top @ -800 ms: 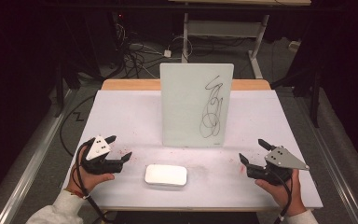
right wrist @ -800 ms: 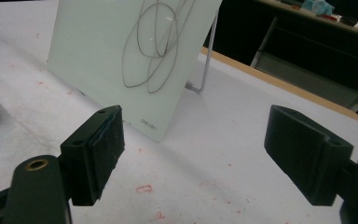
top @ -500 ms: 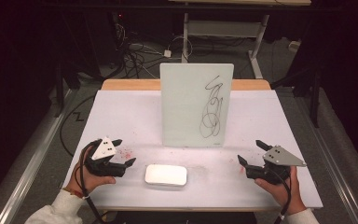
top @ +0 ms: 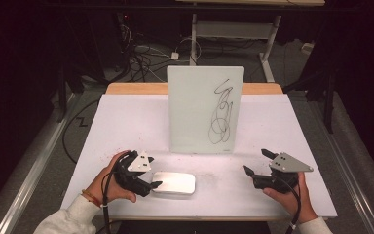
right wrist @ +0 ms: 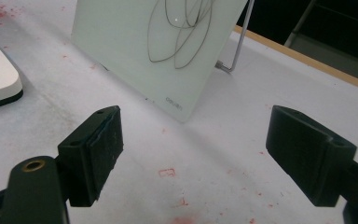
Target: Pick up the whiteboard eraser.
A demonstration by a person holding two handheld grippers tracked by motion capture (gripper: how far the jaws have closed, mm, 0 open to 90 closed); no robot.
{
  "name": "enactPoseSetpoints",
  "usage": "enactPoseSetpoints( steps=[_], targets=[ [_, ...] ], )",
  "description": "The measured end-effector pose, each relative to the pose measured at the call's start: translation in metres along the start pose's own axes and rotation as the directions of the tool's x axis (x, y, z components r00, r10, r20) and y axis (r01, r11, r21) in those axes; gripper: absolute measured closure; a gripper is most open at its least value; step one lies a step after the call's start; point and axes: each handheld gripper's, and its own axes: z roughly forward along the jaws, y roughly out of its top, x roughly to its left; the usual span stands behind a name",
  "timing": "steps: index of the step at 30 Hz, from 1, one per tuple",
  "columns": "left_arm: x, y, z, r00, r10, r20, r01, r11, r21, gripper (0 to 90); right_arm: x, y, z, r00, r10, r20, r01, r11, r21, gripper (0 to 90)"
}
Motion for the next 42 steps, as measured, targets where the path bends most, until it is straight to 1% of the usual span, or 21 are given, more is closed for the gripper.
enactPoseSetpoints(
  steps=[2, 3, 4, 6, 9, 10, 11, 13, 17, 18, 20, 21, 22, 23, 26, 28, 29, 34, 35, 38, 42],
  targets=[
    [-0.002, 0.004, 0.004, 0.9995, 0.014, 0.027, -0.014, 0.9998, 0.011, 19.0, 0.0, 0.0, 0.001, 0.9999, -0.009, -0.006, 0.009, 1.0, 0.004, 19.5],
    [-0.004, 0.007, 0.009, 0.9981, 0.029, 0.055, -0.03, 0.999, 0.032, 19.0, 0.001, -0.001, 0.001, 0.9999, -0.008, -0.008, 0.009, 1.0, 0.007, 19.5],
    [-0.004, 0.007, 0.009, 0.9981, 0.029, 0.055, -0.03, 0.999, 0.032, 19.0, 0.002, -0.001, 0.002, 0.9999, -0.008, -0.009, 0.008, 1.0, 0.011, 19.5],
    [-0.006, 0.011, 0.015, 0.9964, 0.049, 0.07, -0.053, 0.9971, 0.055, 19.0, 0.002, -0.001, 0.002, 0.9999, -0.012, -0.012, 0.012, 1.0, 0.014, 19.5],
    [-0.004, 0.016, 0.024, 0.9931, 0.053, 0.104, -0.059, 0.9963, 0.062, 19.0, 0.003, -0.001, 0.006, 0.9995, -0.019, -0.023, 0.02, 0.999, 0.031, 20.1],
    [-0.003, 0.02, 0.03, 0.9896, 0.063, 0.129, -0.073, 0.9946, 0.073, 18.9, 0.004, -0.002, 0.007, 0.9995, -0.019, -0.027, 0.02, 0.999, 0.041, 20.1],
    [-0.003, 0.02, 0.03, 0.9896, 0.063, 0.129, -0.073, 0.9946, 0.073, 19.0, 0.004, -0.002, 0.007, 0.9995, -0.019, -0.027, 0.02, 0.999, 0.041, 20.1],
    [-0.002, 0.022, 0.037, 0.9851, 0.07, 0.157, -0.084, 0.9929, 0.085, 18.9, 0.005, -0.003, 0.009, 0.999, -0.023, -0.037, 0.025, 0.998, 0.053, 20.1],
    [-0.002, 0.029, 0.047, 0.9782, 0.084, 0.19, -0.105, 0.9891, 0.103, 18.0, 0.005, -0.004, 0.01, 0.9989, -0.025, -0.041, 0.027, 0.997, 0.066, 20.1],
    [-0.003, 0.032, 0.052, 0.9742, 0.094, 0.205, -0.118, 0.9869, 0.11, 18.3, 0.005, -0.004, 0.011, 0.9987, -0.028, -0.041, 0.031, 0.997, 0.068, 20.1],
    [-0.003, 0.035, 0.056, 0.9709, 0.105, 0.215, -0.132, 0.9845, 0.115, 18.4, 0.005, -0.005, 0.011, 0.9985, -0.033, -0.045, 0.036, 0.997, 0.071, 20.1],
    [-0.003, 0.035, 0.056, 0.9709, 0.105, 0.215, -0.132, 0.9845, 0.115, 18.5, 0.005, -0.005, 0.011, 0.9982, -0.037, -0.048, 0.041, 0.997, 0.073, 20.2],
    [-0.004, 0.037, 0.061, 0.9685, 0.115, 0.221, -0.145, 0.9812, 0.127, 18.4, 0.006, -0.005, 0.012, 0.9981, -0.034, -0.051, 0.038, 0.996, 0.076, 20.4],
    [-0.004, 0.037, 0.061, 0.9685, 0.115, 0.221, -0.145, 0.9812, 0.127, 18.6, 0.006, -0.005, 0.012, 0.998, -0.036, -0.052, 0.04, 0.996, 0.079, 20.8],
    [-0.004, 0.04, 0.065, 0.9635, 0.127, 0.236, -0.162, 0.9776, 0.135, 19.8, 0.007, -0.005, 0.012, 0.9974, -0.043, -0.057, 0.048, 0.996, 0.081, 21.1],
    [-0.003, 0.041, 0.065, 0.9599, 0.136, 0.245, -0.172, 0.9764, 0.131, 22.3, 0.007, -0.005, 0.012, 0.997, -0.046, -0.062, 0.051, 0.996, 0.078, 21.1],
    [-0.003, 0.041, 0.064, 0.9593, 0.135, 0.248, -0.17, 0.9777, 0.124, 22.8, 0.007, -0.005, 0.012, 0.997, -0.046, -0.063, 0.051, 0.996, 0.077, 21.1],
    [-0.003, 0.042, 0.063, 0.9583, 0.144, 0.247, -0.178, 0.9761, 0.124, 23.8, 0.007, -0.005, 0.013, 0.9965, -0.048, -0.068, 0.054, 0.995, 0.082, 21.1],
    [-0.003, 0.042, 0.063, 0.9595, 0.146, 0.241, -0.181, 0.9753, 0.127, 24.4, 0.008, -0.005, 0.013, 0.9964, -0.048, -0.07, 0.054, 0.995, 0.085, 21.1],
    [-0.003, 0.042, 0.063, 0.9597, 0.145, 0.241, -0.18, 0.9751, 0.13, 26.0, 0.008, -0.005, 0.013, 0.9957, -0.054, -0.076, 0.06, 0.995, 0.084, 21.1],
    [-0.003, 0.042, 0.062, 0.9589, 0.164, 0.232, -0.197, 0.972, 0.128, 28.5, 0.009, -0.005, 0.013, 0.9953, -0.054, -0.081, 0.061, 0.994, 0.087, 21.2]
  ],
)
